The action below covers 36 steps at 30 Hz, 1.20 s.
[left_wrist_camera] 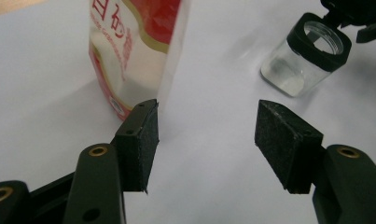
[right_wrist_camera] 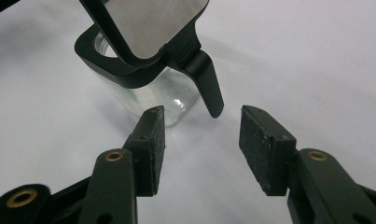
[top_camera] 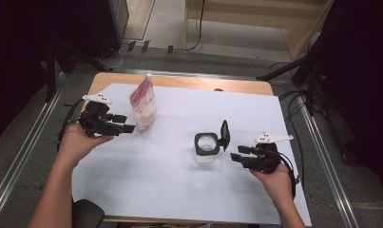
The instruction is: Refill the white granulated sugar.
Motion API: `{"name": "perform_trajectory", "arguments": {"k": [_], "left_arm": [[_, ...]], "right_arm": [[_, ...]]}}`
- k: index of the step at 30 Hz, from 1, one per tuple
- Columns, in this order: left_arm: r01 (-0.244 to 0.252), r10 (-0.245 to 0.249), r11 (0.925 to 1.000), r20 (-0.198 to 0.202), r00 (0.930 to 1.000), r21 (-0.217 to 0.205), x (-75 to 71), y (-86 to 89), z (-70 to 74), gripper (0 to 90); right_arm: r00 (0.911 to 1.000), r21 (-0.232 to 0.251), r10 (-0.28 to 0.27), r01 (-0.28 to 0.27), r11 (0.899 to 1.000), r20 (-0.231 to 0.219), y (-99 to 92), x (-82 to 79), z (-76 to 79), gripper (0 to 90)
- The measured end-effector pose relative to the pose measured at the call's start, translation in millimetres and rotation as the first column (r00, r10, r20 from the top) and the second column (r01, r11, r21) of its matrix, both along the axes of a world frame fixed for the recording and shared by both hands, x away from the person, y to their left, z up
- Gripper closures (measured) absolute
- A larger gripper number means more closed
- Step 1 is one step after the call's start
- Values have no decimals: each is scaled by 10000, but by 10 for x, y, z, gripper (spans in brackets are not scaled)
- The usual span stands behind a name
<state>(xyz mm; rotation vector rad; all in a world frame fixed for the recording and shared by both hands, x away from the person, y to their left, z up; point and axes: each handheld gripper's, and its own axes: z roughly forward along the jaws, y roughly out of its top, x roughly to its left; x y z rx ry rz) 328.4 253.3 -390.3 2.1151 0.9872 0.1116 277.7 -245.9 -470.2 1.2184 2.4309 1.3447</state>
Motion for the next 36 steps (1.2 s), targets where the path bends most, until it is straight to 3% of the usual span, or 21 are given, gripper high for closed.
{"name": "perform_trajectory", "arguments": {"k": [4,8,15,17,25,31,34,36], "left_arm": [[-208,214,9996,303,9993,-190,87,-24,31,388],[-337,337,9994,359,9988,7,181,-91,90,387],[-639,646,9977,335,9974,-219,356,-250,21,396],[-730,732,9973,361,9967,-73,392,-295,2,410],[-1339,1355,9897,299,9903,-511,528,-298,-70,559],[-1598,1604,9870,533,9856,-165,569,-338,-103,650],[-1718,1732,9841,302,9844,-456,594,-304,-112,712],[-1834,1847,9821,288,9824,-430,596,-285,-105,758]], "right_arm": [[10000,7,-36,36,10000,15,11,-6,5,508],[10000,-31,-5,5,10000,-65,18,-5,-11,505],[9999,63,-70,70,10000,-79,25,-10,-22,501],[9999,53,-85,85,9999,-66,28,-14,-23,501],[9997,29,-242,243,9997,-80,0,-65,-22,501],[9996,41,-245,245,9997,-107,11,-106,-32,501],[9999,75,-151,152,9999,-83,30,-133,-20,502],[9999,81,-101,102,9999,-84,45,-148,-11,503]]}}
